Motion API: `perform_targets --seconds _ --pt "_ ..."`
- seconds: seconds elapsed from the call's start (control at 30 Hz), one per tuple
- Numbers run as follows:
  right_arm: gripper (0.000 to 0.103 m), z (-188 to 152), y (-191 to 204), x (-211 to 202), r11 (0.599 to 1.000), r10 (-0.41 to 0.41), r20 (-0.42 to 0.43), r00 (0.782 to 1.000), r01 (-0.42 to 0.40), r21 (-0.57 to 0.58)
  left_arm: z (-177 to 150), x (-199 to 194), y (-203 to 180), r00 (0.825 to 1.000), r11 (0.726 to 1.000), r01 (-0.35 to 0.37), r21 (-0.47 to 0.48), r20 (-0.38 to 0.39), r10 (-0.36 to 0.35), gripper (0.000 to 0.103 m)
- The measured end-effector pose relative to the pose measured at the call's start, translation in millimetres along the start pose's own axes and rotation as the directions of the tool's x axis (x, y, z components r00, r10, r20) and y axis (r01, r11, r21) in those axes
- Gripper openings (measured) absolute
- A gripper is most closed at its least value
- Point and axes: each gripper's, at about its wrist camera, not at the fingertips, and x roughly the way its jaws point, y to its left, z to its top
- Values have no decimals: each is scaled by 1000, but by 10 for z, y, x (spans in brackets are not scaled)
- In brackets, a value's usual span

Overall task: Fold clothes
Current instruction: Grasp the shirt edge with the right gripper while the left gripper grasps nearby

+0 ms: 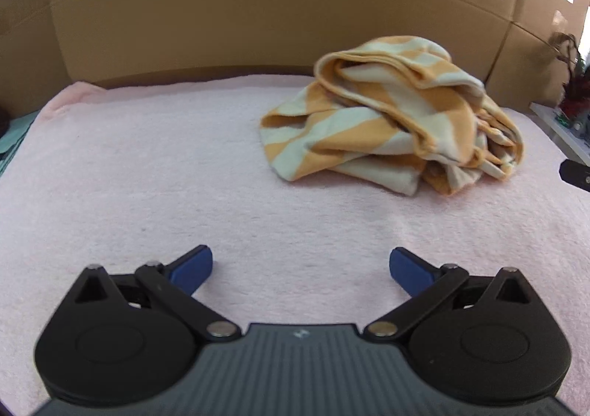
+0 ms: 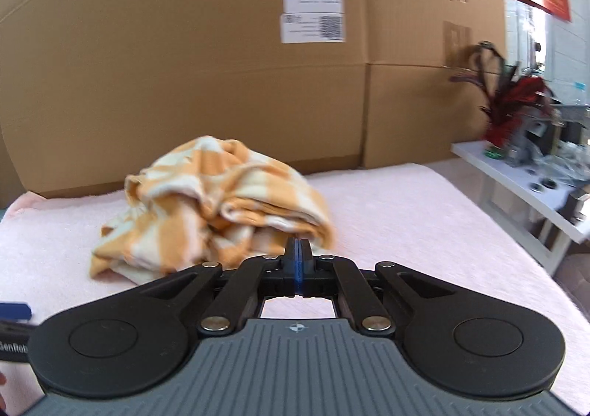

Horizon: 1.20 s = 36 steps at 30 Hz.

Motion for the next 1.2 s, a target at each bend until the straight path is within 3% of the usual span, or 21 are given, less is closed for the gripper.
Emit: perform_targets --seconds 0.1,0.17,0.23,0.33,0.43,0.53,0.63,0.73,0.8,0.87,0.93,0.97,1.0,1.07,1.2 --pt "11 -36 130 -95 993 11 63 998 -3 -122 -14 -26 -144 999 999 38 25 10 -39 102" --pt "35 -33 270 -138 980 38 112 993 -15 -198 -32 -60 -214 999 998 50 46 8 -51 102" --pt "39 27 444 -50 966 93 115 989 -62 -253 -35 -83 -217 999 998 35 60 5 -35 102" --pt "39 114 750 154 936 135 122 983 -87 -341 -15 -119 -78 1000 999 1 41 -1 -1 102" --pt "37 217 962 409 925 79 149 986 -17 -379 10 -143 66 1000 1000 -18 10 -8 18 102" --pt "6 357 904 567 957 50 122 991 -13 -291 51 -132 129 999 998 46 -47 -9 -46 100" --pt "6 416 537 429 990 101 113 989 -89 -105 135 -75 47 983 979 181 -91 3 -181 93" --pt "6 353 257 172 997 65 153 986 -57 -56 250 73 -150 957 952 288 -108 -2 -290 82" --pt "6 301 85 18 999 44 165 985 -39 -35 304 199 -290 946 940 322 -114 -12 -325 84" --pt "6 263 -35 -84 999 22 161 987 -18 -26 341 285 -414 954 949 299 -98 1 -301 84" --pt "6 228 -124 -154 1000 10 163 987 -8 -10 369 335 -496 963 960 269 -78 21 -268 66" --pt "6 218 -153 -183 1000 8 163 987 -8 2 381 327 -489 964 962 265 -72 29 -264 33" --pt "6 209 -178 -210 1000 8 163 987 -10 14 392 320 -483 965 963 261 -66 37 -259 9" --pt "6 150 -192 -243 1000 9 163 987 -13 25 415 304 -471 967 966 252 -54 53 -249 9" --pt "6 80 -182 -320 1000 1 172 985 -4 21 408 156 -380 974 979 200 -28 119 -195 0"
